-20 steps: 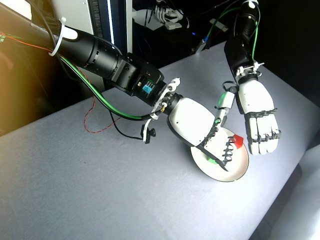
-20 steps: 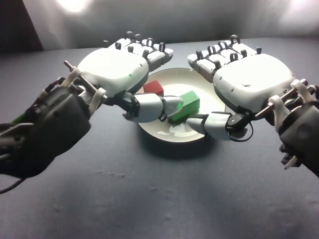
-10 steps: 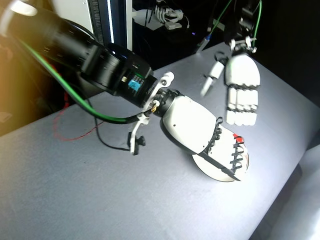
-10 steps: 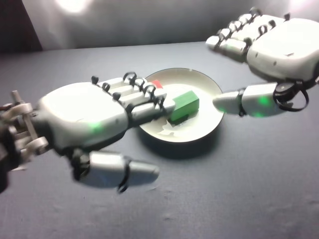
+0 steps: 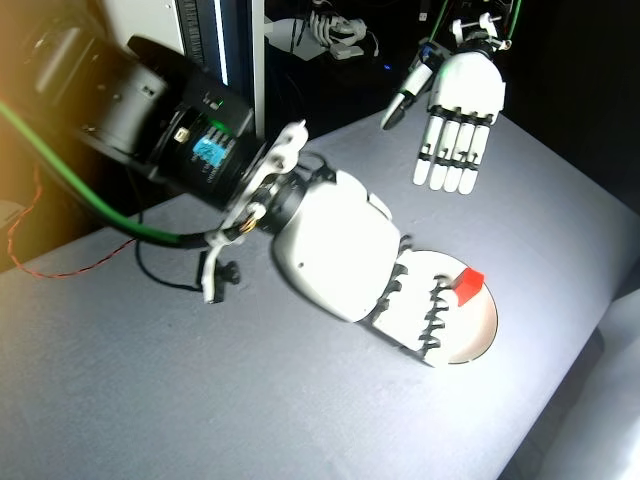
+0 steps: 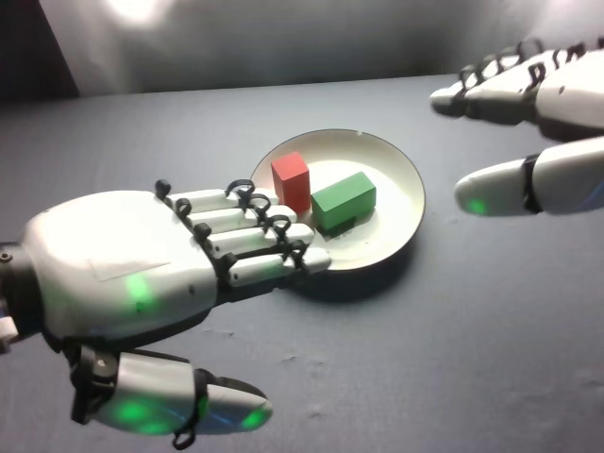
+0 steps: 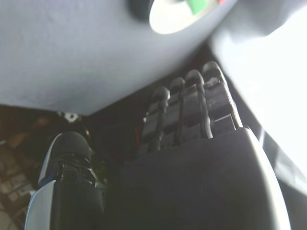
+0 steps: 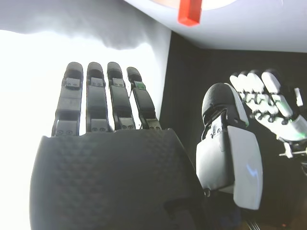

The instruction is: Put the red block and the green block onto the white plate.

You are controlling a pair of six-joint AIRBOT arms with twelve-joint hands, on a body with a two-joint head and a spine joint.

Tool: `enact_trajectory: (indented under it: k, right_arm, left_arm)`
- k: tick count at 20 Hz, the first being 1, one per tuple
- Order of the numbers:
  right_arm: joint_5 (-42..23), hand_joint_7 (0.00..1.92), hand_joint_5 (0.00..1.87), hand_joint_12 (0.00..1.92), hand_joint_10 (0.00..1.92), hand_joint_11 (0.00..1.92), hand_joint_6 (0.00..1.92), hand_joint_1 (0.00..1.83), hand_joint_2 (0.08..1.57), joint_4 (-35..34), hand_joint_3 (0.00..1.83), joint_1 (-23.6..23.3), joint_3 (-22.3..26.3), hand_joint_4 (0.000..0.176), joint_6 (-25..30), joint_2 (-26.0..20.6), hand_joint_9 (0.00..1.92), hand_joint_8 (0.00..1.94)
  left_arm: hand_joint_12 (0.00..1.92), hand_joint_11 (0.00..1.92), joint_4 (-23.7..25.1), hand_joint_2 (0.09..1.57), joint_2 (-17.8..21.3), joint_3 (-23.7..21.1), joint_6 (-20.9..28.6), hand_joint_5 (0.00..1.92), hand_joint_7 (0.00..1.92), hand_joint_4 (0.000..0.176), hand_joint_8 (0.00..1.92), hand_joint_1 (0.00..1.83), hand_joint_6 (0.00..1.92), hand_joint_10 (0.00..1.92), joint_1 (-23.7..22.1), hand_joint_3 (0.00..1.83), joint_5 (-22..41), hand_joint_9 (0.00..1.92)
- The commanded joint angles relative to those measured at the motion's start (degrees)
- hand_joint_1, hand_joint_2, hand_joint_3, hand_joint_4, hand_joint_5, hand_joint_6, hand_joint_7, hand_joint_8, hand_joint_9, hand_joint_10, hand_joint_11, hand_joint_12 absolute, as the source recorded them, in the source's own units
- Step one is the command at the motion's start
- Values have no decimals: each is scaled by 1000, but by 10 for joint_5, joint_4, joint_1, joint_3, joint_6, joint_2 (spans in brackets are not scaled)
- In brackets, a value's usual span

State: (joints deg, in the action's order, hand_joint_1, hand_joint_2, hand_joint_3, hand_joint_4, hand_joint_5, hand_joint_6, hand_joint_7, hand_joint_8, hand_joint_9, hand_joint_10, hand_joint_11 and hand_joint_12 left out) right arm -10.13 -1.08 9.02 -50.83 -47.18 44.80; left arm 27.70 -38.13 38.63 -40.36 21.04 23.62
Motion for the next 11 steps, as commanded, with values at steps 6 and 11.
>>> enact_trajectory:
  k: [6, 11]
  right_arm:
    - [-216, 40, 42, 0, 1, 0, 1, 0, 1190, 306, 8, 8, -12, 0, 192, -20, 2, 2]
    - [-287, 50, 62, 0, 1, 0, 7, 0, 1223, 503, 17, 38, -18, 0, 244, -19, 3, 4]
  left_arm:
    - [1, 3, -10, 1233, 4, 0, 4, 67, 20, 0, 0, 0, 6, 0, -29, 4, 60, 0]
    - [0, 1, 2, 1242, 5, 5, 17, 76, 24, 0, 8, 0, 8, 0, -41, 6, 60, 0]
